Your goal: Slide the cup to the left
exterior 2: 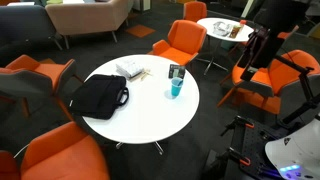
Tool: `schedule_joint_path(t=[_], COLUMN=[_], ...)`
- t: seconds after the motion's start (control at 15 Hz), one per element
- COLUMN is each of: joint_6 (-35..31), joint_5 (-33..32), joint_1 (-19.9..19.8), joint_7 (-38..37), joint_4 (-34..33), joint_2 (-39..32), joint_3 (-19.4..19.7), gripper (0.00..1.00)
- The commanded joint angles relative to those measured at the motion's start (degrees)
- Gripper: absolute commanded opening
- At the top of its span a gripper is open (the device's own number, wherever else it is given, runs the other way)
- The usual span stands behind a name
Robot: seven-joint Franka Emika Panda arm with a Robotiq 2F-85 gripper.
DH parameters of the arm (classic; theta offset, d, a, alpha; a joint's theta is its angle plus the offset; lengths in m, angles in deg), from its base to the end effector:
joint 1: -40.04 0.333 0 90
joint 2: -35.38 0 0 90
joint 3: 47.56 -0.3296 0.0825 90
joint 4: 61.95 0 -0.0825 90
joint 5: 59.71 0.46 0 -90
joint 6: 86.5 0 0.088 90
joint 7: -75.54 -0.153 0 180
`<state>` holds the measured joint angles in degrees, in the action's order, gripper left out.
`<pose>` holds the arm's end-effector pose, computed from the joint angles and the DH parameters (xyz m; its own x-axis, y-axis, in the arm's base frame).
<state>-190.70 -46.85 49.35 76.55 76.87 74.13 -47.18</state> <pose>0.4152 0.0937 0.4995 0.9905 0.1189 0.0696 0.1316 -0.9661 -0.2220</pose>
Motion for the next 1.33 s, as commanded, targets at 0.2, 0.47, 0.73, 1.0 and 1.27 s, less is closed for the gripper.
schedule_joint_path(t=[0.2, 0.47, 0.73, 1.0, 1.27], joint_6=[0.3, -7.5, -18.5, -27.2, -31.2], joint_5=[0.8, -0.2, -3.1, -6.4, -7.9], joint_1=[-1.6, -3.4, -7.4, -11.8, -13.9], joint_7=[0.8, -0.2, -1.4, -4.0, -5.7], joint_4=[-0.2, 2.1, 3.3, -0.3, -8.3], joint_2=[0.0, -2.4, -11.5, -25.3, -40.1], joint_3=[-1.2, -2.2, -1.2, 0.3, 2.5], gripper=[1.0, 1.0, 1.0, 1.0, 1.0])
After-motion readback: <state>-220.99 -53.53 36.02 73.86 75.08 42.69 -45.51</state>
